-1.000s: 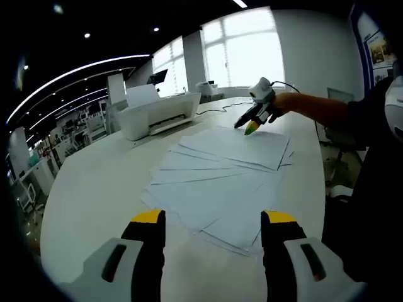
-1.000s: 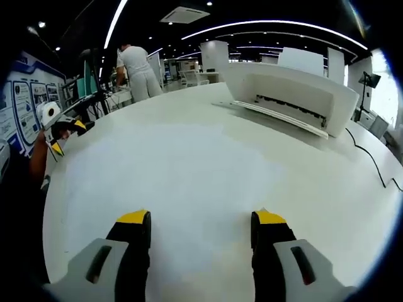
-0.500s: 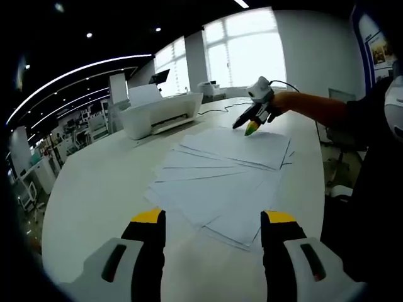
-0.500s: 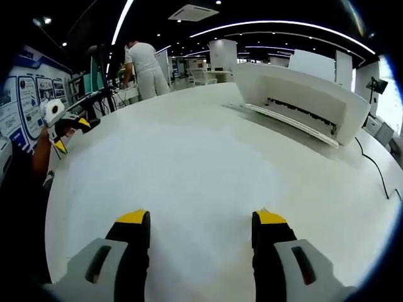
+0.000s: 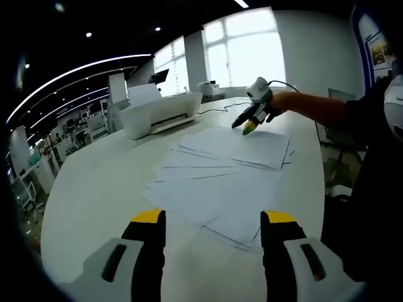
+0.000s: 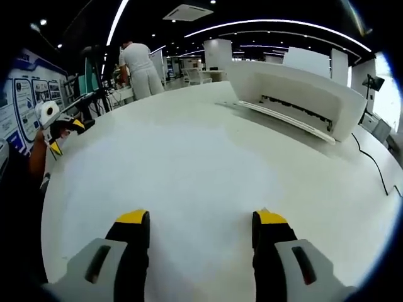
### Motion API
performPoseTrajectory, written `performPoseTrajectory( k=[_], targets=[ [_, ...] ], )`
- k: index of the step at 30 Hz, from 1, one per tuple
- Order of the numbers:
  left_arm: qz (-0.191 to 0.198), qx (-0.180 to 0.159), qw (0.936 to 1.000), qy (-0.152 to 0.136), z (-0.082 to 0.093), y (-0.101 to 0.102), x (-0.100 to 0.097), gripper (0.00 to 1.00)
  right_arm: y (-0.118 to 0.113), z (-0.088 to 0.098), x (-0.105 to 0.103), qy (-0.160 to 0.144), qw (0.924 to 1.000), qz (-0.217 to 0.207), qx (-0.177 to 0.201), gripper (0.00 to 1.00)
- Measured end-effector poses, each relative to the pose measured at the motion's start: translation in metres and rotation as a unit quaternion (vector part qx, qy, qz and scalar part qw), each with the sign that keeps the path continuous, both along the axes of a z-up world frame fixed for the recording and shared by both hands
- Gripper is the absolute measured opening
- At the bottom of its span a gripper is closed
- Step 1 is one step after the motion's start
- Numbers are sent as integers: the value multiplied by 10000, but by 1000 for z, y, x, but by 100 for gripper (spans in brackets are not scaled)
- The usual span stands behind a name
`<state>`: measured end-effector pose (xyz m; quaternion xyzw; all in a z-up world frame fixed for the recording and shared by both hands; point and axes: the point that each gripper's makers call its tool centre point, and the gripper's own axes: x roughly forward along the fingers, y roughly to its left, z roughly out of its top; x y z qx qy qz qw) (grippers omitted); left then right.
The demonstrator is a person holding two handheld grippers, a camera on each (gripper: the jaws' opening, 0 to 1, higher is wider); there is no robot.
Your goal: Organize the stack of printing papers by aligning and flattening the scattered papers on the table
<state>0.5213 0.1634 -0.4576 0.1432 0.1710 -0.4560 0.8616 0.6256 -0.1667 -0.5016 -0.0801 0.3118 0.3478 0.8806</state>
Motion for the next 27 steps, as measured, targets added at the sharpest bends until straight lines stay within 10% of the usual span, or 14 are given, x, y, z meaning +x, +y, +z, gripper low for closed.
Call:
performPoseTrajectory(
  k=[27],
  targets=[
    [79,-69,9999,68,-4,9,1,65,42,1,9,46,9975,649,273,61]
  ],
)
